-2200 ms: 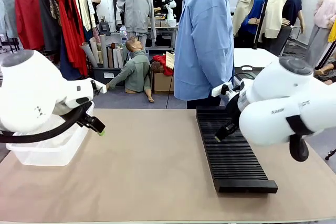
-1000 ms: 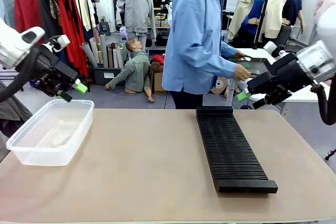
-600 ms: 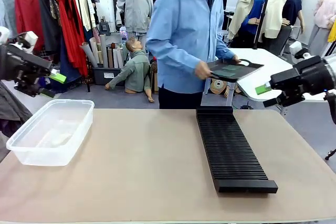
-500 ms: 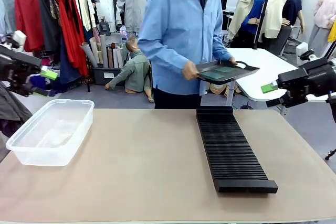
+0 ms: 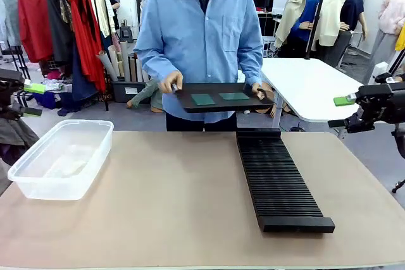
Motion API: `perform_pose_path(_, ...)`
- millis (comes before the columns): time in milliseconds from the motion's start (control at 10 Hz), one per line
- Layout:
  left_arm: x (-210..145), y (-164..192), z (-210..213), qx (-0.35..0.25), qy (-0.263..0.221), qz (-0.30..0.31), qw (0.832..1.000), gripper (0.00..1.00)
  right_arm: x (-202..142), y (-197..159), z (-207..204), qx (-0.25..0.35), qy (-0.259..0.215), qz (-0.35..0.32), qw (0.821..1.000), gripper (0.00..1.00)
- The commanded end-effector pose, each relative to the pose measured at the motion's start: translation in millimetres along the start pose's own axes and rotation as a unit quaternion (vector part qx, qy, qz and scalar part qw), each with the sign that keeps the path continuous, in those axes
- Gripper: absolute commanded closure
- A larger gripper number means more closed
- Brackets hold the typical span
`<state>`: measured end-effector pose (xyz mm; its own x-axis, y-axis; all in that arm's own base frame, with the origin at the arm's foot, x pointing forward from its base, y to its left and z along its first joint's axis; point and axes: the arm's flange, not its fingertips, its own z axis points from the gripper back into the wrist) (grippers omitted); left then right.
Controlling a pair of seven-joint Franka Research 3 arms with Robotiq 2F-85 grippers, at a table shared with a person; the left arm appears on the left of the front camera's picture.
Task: Sort PCBs into racks and boxes based on the side picked up.
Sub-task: Pick up the Blank PCB handed by the Human.
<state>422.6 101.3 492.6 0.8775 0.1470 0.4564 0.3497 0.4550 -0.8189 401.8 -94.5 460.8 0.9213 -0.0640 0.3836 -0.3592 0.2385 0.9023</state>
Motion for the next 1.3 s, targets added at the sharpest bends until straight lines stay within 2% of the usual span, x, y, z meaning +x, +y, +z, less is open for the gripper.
perform_pose_path(0, -3, 11, -7, -0.019, -0.021, -0.023, 0.999, 0.0, 4, 9, 4, 0.016, -0.011, 0.008, 1.0, 0.0)
perform_pose_path(400, -8, 23, -9, -0.023, -0.032, -0.025, 0.999, 0.0, -4, 26, 8, 0.007, -0.019, 0.023, 1.0, 0.0)
perform_pose_path(1200, -6, 25, -8, -0.013, -0.021, -0.018, 1.0, 0.0, -1, 24, 11, -0.002, -0.012, 0.021, 1.0, 0.0)
